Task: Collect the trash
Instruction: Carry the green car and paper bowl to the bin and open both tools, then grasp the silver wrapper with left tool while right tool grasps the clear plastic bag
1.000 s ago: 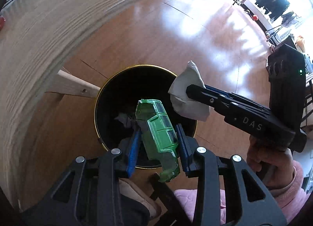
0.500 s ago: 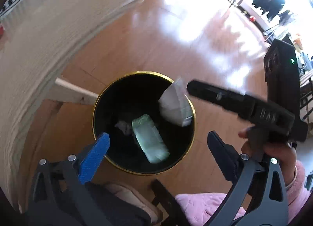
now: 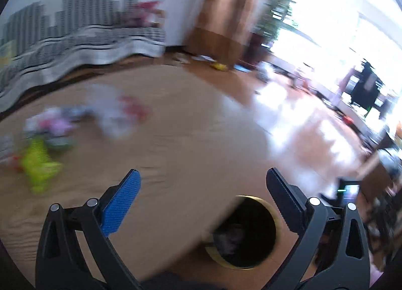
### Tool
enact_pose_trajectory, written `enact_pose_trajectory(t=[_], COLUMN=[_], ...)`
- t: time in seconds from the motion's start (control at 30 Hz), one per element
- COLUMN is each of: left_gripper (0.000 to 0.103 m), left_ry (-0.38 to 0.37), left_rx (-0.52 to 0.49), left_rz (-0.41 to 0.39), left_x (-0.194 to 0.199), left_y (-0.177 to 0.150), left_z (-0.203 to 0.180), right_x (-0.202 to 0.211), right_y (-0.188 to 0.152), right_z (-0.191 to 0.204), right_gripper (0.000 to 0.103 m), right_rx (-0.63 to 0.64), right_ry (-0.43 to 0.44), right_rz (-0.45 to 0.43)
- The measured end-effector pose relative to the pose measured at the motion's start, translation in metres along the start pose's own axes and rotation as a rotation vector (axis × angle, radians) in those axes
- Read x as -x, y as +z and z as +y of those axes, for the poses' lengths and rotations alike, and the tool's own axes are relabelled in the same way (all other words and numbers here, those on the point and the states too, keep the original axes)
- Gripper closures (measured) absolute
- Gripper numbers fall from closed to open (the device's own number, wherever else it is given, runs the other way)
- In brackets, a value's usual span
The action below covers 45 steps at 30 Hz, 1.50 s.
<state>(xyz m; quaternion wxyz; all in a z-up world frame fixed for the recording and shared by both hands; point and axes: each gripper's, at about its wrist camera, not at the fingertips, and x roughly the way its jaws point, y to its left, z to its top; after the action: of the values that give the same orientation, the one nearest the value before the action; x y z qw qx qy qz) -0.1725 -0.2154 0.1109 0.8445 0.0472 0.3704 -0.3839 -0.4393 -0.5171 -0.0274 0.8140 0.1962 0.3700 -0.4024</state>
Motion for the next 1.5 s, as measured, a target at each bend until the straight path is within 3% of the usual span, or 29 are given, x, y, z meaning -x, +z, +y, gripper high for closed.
enact_pose_trajectory(t=[0.27,0.33,0.53,0.7,0.8,0.9,0.97,1.0,1.1,1.2,1.27,1.3,1.37,1.43,1.5], left_gripper=[0.006,0.006,0.006,0.006,0.006,0.006,0.006,0.006,0.006,0.006,0.006,0.008,0.015,0.032,0.042], left_ry=[0.477,0.53,0.491,0.514,0.519,0.536,0.549,0.546,0.519,0.551,0.54,0.54,0.536,0.537,0.537], left_rx=[0.25,0.281,0.426,0.381,0.364,0.346,0.33,0.328,0.339,0.326,0.33,0.325,0.312,0.31,0.313], left_rz=[0.024,0.046,0.069,0.14,0.134,0.13,0.148,0.157,0.192,0.211,0.208,0.208,0.196,0.186,0.183], left_x=[0.037,0.04,0.017,-0.014,-0.024,-0.032,-0.04,-0.044,-0.057,-0.062,-0.06,-0.06,-0.058,-0.054,-0.051], left_y=[-0.015,-0.012,-0.004,-0.004,0.005,0.017,0.021,0.022,0.02,0.015,0.014,0.013,0.013,0.013,0.013], left_z=[0.21,0.245,0.323,0.341,0.352,0.358,0.364,0.368,0.379,0.388,0.391,0.391,0.39,0.391,0.391], right_x=[0.021,0.026,0.041,0.027,0.017,0.0,-0.016,-0.023,-0.028,-0.028,-0.024,-0.022,-0.018,-0.017,-0.012], right_y=[0.038,0.058,0.123,0.131,0.123,0.118,0.116,0.114,0.11,0.106,0.104,0.104,0.102,0.1,0.099], right_z=[0.109,0.143,0.254,0.369,0.425,0.462,0.475,0.478,0.486,0.489,0.487,0.486,0.485,0.49,0.496], right_gripper=[0.007,0.007,0.007,0.007,0.007,0.012,0.024,0.025,0.027,0.033,0.044,0.045,0.045,0.045,0.045], right_rx=[0.113,0.148,0.255,0.447,0.541,0.589,0.595,0.592,0.615,0.631,0.634,0.627,0.618,0.629,0.636], right_ry=[0.251,0.317,0.491,0.599,0.607,0.555,0.548,0.55,0.509,0.483,0.485,0.5,0.526,0.533,0.538], right_rz=[-0.018,-0.014,-0.036,0.023,0.028,0.01,0.047,0.067,0.014,-0.018,-0.029,-0.027,-0.029,-0.03,-0.044])
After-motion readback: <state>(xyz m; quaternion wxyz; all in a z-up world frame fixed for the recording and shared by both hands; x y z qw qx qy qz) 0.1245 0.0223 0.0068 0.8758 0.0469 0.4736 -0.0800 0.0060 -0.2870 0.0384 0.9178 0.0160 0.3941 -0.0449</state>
